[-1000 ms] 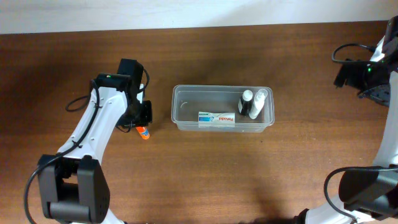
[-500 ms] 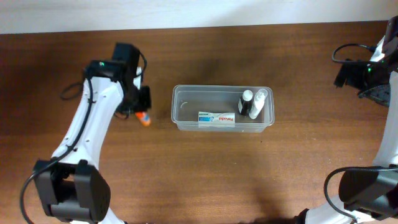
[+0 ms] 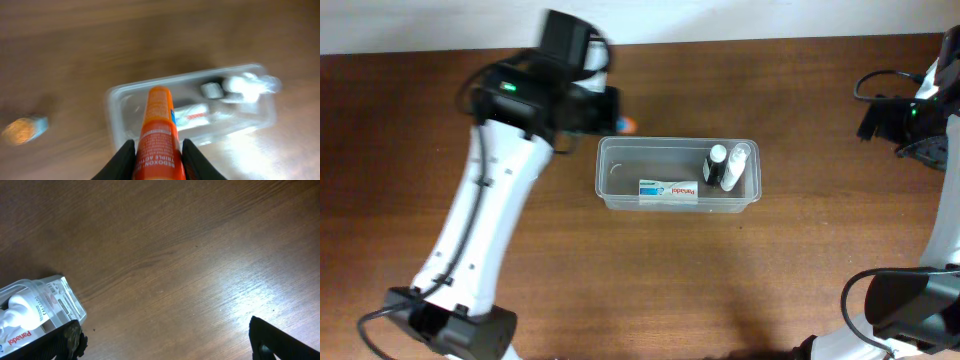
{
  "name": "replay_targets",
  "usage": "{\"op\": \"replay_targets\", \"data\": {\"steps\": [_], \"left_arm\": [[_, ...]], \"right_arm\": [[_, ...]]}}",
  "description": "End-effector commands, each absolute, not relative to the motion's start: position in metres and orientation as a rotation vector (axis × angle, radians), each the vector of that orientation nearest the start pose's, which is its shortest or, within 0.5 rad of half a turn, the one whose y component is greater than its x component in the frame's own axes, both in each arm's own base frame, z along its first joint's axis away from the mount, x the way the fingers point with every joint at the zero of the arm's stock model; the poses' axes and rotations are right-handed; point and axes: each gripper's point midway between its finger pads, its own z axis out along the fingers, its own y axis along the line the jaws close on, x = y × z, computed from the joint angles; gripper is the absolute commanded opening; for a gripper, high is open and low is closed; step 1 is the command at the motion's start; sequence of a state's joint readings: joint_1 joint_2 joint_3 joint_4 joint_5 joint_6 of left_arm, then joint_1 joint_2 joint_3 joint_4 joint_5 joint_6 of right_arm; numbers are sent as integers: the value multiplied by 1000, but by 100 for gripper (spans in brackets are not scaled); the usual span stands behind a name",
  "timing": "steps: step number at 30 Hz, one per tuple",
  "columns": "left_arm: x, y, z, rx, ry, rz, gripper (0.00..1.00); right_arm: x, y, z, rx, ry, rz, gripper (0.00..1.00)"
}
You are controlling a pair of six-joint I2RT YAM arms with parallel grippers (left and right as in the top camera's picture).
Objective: Pack container
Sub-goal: 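Carry the orange tube over the container with the left gripper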
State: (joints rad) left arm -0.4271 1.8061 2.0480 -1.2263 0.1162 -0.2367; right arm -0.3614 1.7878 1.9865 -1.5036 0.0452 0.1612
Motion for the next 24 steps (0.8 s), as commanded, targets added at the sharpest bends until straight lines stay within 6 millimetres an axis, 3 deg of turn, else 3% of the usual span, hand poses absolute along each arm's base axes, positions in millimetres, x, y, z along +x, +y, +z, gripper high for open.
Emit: {"op": "replay_targets", "data": {"steps": [1, 6, 11, 16, 24], "left_arm": [[376, -250, 289, 404, 2545, -483, 26], [357, -309, 268, 571, 2542, -522, 27], [349, -347, 219, 679, 2608, -483, 27], [344, -365, 171, 739, 2694, -437, 27], [350, -372, 146, 747, 2718, -423, 27]], "right_arm": [[342, -143, 243, 775, 2768, -121, 98], [342, -143, 243, 775, 2768, -121, 98], [342, -143, 243, 775, 2768, -122, 99], [342, -143, 243, 775, 2768, -122, 98], [342, -143, 243, 775, 2768, -122, 98]]}}
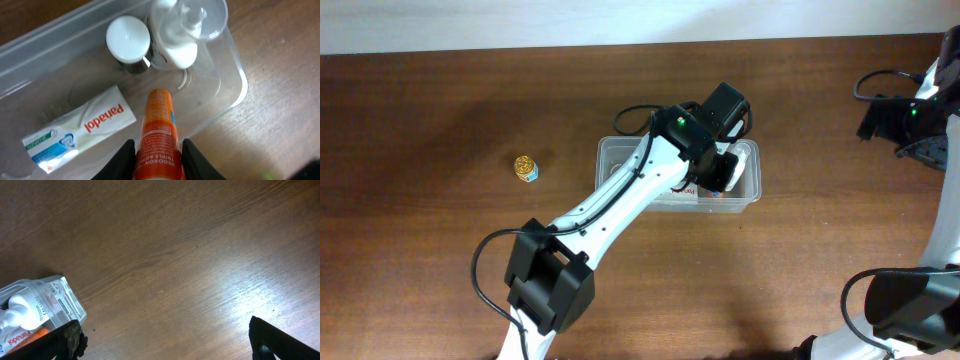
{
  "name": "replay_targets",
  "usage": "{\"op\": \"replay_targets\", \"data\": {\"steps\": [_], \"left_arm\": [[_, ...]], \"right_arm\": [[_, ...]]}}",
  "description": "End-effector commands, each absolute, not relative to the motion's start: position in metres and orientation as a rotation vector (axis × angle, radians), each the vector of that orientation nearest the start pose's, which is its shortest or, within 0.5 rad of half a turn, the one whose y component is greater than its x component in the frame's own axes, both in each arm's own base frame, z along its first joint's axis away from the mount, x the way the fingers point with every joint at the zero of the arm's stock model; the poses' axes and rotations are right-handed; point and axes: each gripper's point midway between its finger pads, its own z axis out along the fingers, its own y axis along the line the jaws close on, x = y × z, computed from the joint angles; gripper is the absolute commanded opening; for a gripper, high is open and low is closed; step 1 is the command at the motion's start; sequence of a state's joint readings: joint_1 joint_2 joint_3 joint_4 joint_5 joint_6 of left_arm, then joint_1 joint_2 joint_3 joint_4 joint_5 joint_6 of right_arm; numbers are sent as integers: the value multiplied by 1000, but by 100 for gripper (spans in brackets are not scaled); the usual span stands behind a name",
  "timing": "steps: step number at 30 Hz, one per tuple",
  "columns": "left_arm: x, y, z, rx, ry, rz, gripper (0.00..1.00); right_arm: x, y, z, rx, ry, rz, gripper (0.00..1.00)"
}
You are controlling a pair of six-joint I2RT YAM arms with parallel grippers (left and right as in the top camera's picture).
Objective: Pack container
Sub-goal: 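Carry the orange tube over the container with the left gripper, then lower the orange tube into the container and open the left gripper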
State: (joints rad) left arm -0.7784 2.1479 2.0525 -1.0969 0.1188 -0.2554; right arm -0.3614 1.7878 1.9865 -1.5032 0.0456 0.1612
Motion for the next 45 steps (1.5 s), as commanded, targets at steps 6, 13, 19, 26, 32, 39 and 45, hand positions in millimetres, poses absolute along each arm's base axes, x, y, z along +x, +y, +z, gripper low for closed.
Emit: {"op": "replay_targets", "data": {"steps": [6, 13, 19, 26, 32, 39, 45], "left_arm": [[358, -380, 136, 744, 2703, -431, 27], [358, -380, 123, 748, 2726, -412, 27], [364, -380, 125, 738, 2704, -396, 27], [366, -382, 125, 735, 2691, -397, 28], [365, -383, 126, 738, 2689, -398, 28], [366, -384, 126, 738, 2685, -400, 38], [368, -386, 128, 735, 2671, -410, 38]], "right_arm": [[342, -143, 243, 775, 2768, -122, 98], [342, -143, 243, 775, 2768, -122, 98], [342, -143, 243, 775, 2768, -122, 98], [342, -143, 243, 775, 2768, -122, 98], [342, -143, 243, 775, 2768, -122, 98], [342, -143, 243, 775, 2768, -122, 98], [342, -143, 243, 775, 2768, -121, 98]]}}
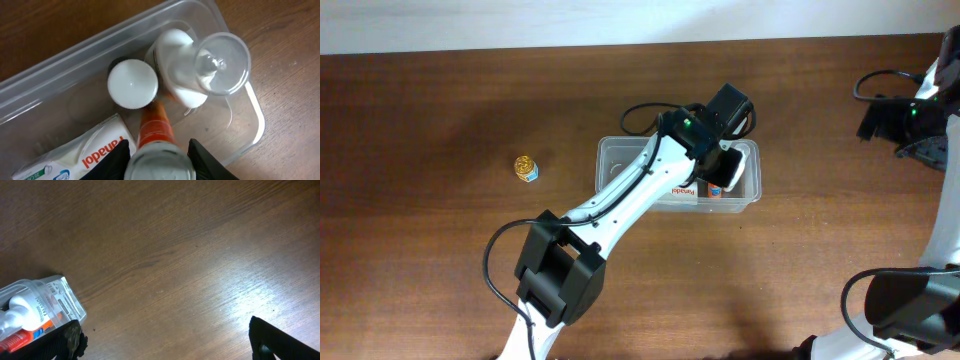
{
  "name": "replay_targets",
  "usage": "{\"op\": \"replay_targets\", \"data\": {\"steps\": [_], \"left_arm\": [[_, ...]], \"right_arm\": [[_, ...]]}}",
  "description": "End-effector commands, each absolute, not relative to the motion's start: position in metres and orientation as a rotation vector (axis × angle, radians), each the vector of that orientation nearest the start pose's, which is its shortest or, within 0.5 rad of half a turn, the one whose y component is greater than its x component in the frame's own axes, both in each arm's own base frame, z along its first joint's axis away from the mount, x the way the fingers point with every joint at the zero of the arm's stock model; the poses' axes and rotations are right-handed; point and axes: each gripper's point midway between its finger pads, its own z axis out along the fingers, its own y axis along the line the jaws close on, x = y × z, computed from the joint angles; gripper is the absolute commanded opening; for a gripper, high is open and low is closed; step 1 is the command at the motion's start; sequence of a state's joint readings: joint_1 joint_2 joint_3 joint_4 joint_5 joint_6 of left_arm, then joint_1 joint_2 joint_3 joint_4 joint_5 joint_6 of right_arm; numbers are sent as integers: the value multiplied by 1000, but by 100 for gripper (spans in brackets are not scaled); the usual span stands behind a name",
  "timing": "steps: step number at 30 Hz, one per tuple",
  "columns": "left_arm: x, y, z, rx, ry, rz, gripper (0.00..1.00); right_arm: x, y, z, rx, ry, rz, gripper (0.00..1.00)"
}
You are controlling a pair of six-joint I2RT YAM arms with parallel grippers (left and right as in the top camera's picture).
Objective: Pack container
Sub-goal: 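Lower the orange tube into the container and open the left gripper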
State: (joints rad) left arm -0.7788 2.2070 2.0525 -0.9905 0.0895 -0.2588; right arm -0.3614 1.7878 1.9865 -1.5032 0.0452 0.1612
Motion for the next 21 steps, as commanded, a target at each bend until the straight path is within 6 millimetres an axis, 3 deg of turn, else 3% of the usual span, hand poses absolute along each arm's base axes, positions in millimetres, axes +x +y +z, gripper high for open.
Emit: {"op": "replay_targets", "data": {"steps": [1, 14, 21], "left_arm": [[369, -387, 128, 734, 2670, -411, 38], [373, -399, 134, 738, 2618, -455, 38], [367, -416, 139, 766, 2572, -486, 38]], "right_arm": [[342, -143, 243, 775, 2768, -122, 98], [342, -143, 243, 775, 2768, -122, 99], [342, -143, 243, 775, 2768, -122, 98]]}}
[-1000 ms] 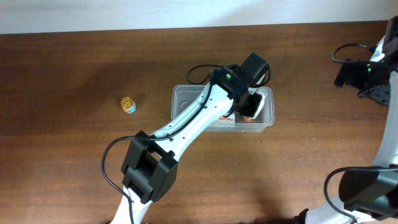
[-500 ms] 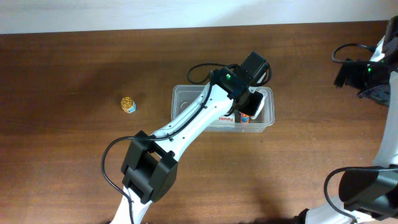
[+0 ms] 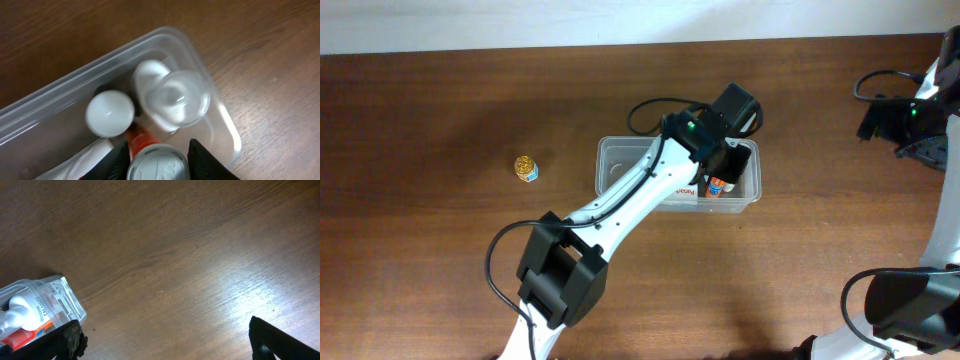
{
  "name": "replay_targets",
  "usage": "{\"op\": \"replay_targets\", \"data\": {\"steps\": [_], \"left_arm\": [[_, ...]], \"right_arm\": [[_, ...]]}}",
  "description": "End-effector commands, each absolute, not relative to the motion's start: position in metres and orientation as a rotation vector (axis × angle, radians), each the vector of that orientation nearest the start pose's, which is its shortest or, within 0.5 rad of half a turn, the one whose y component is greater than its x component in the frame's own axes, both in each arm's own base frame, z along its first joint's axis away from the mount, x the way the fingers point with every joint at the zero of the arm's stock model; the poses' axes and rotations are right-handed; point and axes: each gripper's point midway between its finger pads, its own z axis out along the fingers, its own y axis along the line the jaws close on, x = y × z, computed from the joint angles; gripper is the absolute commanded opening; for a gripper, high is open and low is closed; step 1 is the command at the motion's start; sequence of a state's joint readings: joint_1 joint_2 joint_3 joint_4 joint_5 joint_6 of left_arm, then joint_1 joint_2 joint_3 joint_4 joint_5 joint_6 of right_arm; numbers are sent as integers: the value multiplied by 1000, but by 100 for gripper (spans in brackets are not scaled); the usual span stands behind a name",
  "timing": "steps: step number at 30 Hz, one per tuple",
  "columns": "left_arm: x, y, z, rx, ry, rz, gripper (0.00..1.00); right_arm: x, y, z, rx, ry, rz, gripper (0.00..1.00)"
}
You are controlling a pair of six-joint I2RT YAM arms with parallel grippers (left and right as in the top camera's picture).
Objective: Pack container
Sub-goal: 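Lower the orange tube into the container and open the left gripper, then move the left gripper back over the gold-lidded jar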
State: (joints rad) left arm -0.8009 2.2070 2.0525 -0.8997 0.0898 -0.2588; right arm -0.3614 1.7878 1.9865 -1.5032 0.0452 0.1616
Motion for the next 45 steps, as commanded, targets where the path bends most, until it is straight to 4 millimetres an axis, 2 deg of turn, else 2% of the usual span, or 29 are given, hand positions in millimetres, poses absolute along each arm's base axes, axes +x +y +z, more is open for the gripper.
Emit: {"op": "replay_targets", "data": {"steps": [1, 8, 10, 23, 26, 33, 41, 45], "left_arm": [[367, -417, 140, 768, 2566, -489, 38], [369, -418, 141, 763, 2550, -465, 39], [371, -417, 140, 757, 2549, -453, 43], [373, -411, 139, 747, 2556, -410, 43], [381, -396, 135, 713, 2562, -299, 43], [390, -338, 124, 649, 2639, 11, 43], [396, -297, 117, 588, 2730, 96, 43], [408, -265, 115, 512, 2772, 157, 43]], "right_arm": [[342, -143, 243, 775, 2768, -122, 98], [342, -143, 243, 775, 2768, -122, 98], [342, -143, 243, 775, 2768, -121, 98], [342, -143, 243, 775, 2768, -121, 98], [342, -143, 243, 775, 2768, -122, 98], [342, -143, 243, 775, 2768, -121, 98], [342, -143, 243, 775, 2768, -122, 98], [342, -143, 243, 775, 2768, -121, 98]]}}
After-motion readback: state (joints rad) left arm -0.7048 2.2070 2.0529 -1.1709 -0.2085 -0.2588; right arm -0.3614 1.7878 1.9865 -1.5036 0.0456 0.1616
